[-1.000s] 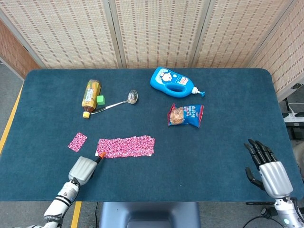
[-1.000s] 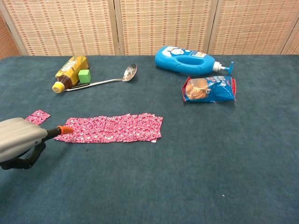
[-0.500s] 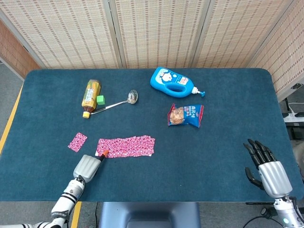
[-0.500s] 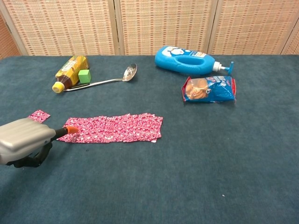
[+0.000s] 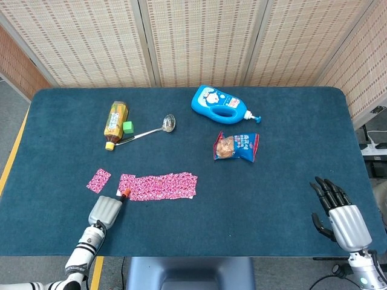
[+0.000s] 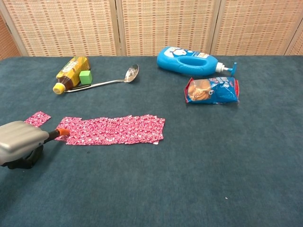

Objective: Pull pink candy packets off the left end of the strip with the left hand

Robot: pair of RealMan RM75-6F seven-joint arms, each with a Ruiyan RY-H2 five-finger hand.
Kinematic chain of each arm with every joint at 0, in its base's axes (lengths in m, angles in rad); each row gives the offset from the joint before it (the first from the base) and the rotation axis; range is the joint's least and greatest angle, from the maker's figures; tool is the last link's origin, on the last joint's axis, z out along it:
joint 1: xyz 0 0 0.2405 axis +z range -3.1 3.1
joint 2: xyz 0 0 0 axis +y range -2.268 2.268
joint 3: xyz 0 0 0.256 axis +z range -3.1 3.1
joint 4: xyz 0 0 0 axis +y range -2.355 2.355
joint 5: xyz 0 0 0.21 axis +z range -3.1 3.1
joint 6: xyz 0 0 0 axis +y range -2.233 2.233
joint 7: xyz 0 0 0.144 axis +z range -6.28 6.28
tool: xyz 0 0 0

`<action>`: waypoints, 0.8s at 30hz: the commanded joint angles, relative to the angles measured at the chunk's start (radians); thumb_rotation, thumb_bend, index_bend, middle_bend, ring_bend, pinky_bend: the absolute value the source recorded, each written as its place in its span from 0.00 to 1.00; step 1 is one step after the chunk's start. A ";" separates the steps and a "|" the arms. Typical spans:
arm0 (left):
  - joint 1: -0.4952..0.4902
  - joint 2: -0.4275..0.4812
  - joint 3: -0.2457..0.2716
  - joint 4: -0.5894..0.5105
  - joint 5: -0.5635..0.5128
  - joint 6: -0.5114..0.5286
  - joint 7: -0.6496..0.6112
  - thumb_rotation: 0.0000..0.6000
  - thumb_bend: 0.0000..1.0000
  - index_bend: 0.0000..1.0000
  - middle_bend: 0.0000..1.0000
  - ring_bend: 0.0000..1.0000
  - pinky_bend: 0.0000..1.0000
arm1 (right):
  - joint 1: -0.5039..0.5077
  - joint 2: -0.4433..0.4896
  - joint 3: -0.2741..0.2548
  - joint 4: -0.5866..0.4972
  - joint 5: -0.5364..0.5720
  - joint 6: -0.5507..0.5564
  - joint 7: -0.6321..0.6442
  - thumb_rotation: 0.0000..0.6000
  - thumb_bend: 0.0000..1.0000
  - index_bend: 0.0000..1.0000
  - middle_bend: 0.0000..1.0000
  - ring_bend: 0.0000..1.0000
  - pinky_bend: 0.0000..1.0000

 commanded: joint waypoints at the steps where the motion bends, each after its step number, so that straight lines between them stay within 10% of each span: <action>1: 0.000 0.008 0.002 -0.007 -0.004 0.006 0.002 1.00 0.94 0.07 0.71 0.71 0.67 | 0.000 0.001 0.000 -0.001 0.000 0.000 0.001 1.00 0.46 0.00 0.00 0.00 0.15; 24: 0.029 0.094 0.027 -0.031 -0.051 0.040 -0.024 1.00 0.94 0.11 0.71 0.71 0.67 | -0.001 0.001 -0.001 -0.001 -0.001 0.000 -0.001 1.00 0.46 0.00 0.00 0.00 0.15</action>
